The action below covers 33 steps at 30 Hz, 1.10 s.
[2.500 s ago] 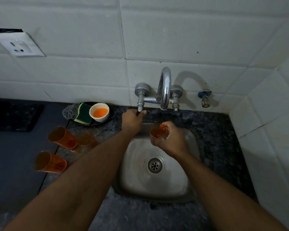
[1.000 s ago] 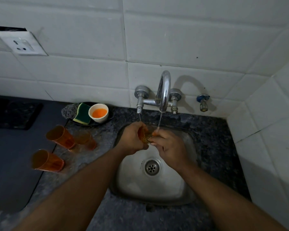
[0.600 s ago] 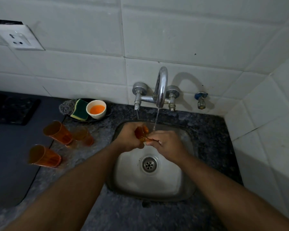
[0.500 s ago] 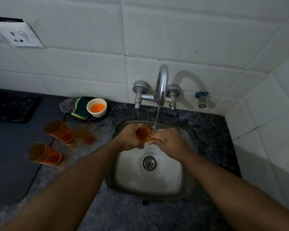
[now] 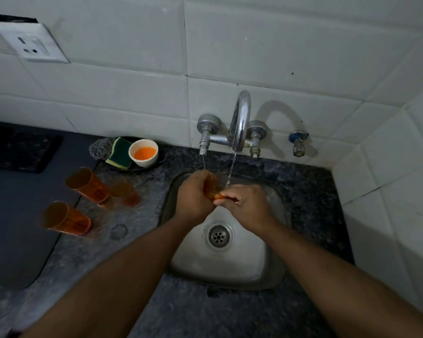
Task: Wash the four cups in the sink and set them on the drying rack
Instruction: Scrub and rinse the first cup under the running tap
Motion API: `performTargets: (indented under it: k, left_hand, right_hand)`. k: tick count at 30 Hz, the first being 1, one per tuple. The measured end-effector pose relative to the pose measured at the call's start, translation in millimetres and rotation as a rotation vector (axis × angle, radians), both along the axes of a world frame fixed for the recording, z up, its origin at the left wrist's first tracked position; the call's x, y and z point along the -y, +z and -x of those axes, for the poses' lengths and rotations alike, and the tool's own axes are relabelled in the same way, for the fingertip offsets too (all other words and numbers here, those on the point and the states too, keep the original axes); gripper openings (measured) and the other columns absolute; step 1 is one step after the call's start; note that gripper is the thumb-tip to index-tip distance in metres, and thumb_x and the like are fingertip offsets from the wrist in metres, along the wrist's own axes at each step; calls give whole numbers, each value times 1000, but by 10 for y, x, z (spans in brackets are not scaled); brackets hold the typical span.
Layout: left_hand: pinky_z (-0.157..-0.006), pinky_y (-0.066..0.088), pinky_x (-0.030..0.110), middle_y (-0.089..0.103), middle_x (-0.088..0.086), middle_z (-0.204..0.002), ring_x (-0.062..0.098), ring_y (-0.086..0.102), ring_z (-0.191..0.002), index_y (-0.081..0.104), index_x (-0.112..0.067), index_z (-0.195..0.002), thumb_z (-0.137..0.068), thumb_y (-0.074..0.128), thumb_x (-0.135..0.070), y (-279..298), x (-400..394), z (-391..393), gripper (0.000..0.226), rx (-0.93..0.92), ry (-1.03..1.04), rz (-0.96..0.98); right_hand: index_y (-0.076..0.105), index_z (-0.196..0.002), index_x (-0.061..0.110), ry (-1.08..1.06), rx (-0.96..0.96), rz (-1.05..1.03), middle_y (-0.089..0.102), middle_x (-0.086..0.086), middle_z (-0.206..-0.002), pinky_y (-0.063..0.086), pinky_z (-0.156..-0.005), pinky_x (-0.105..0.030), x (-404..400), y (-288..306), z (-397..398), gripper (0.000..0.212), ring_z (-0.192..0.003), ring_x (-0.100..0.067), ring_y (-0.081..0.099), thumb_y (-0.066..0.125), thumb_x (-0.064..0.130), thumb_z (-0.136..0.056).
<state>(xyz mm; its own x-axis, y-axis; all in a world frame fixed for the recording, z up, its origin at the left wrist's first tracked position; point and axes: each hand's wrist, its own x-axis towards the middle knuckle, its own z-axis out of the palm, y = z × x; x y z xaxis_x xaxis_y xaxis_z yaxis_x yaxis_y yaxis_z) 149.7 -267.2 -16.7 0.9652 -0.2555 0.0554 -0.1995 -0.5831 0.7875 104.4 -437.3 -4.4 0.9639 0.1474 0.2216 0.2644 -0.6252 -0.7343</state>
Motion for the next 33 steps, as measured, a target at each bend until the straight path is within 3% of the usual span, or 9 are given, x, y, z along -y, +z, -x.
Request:
performTargets:
  k: [4,10,15,19,21,25,27,29,33]
  left_hand:
    - [-73,50,19,67,-8,-105,8,64,-99,67,-22,-113,-68,89,1,-1,-143,-140,55,-336,-238,-40]
    - [-65,44,17,63,-8,-90,5,60,-81,65,-20,-103,-74,87,-15,-33,36,-61,37,40,70,40]
    - [-76,49,20,67,-5,-112,13,64,-106,65,-21,-121,-68,88,6,17,-165,-239,63,-457,-276,-54]
    - [-70,48,19,64,-8,-95,5,61,-87,66,-19,-105,-69,93,-17,-24,-24,-83,45,-7,-8,5]
    - [-64,47,20,63,-12,-85,0,59,-76,66,-20,-98,-71,91,-13,-11,-42,-73,37,-32,-34,63]
    - [-70,46,15,66,-8,-104,6,64,-96,66,-21,-118,-67,88,6,-9,-165,-213,62,-372,-261,-48]
    - [-74,51,21,67,-3,-105,18,67,-99,67,-18,-117,-65,91,-1,-33,-107,-225,60,-176,-142,-19]
    - [-73,49,21,66,-4,-101,12,63,-92,68,-18,-111,-69,93,-15,-60,-19,-188,49,8,-8,1]
    - [-63,50,17,65,-12,-84,5,63,-78,65,-25,-95,-71,87,-3,-59,-34,-201,39,-28,-100,-6]
  right_hand:
    - [83,-98,19,182,-62,156,79,6,-93,50,-73,-16,179,40,-65,9,-77,1,65,81,23,-90]
    - [81,-87,14,8,43,17,73,6,-77,53,-65,-22,-13,71,-100,7,-68,-5,64,84,20,-87]
    - [82,-92,15,231,-44,181,73,10,-85,49,-70,-22,171,51,-146,7,-72,-1,61,82,22,-89]
    - [76,-76,13,27,-18,63,65,6,-69,44,-59,-23,2,27,-125,17,-61,-9,56,84,22,-87]
    - [77,-81,15,111,-31,134,67,6,-73,48,-62,-27,55,31,-137,15,-64,-8,58,82,26,-89]
    - [76,-83,17,287,-90,271,56,22,-74,42,-66,-23,214,62,-240,12,-66,6,51,79,25,-92]
    - [74,-77,15,171,-65,186,56,17,-70,40,-62,-18,131,77,-274,18,-61,4,51,80,24,-92]
    - [72,-74,13,86,-44,119,58,11,-67,42,-59,-20,45,74,-272,22,-59,-1,53,81,25,-91]
    - [74,-82,16,271,-41,250,63,12,-76,44,-67,-20,122,90,-219,16,-66,3,50,79,26,-93]
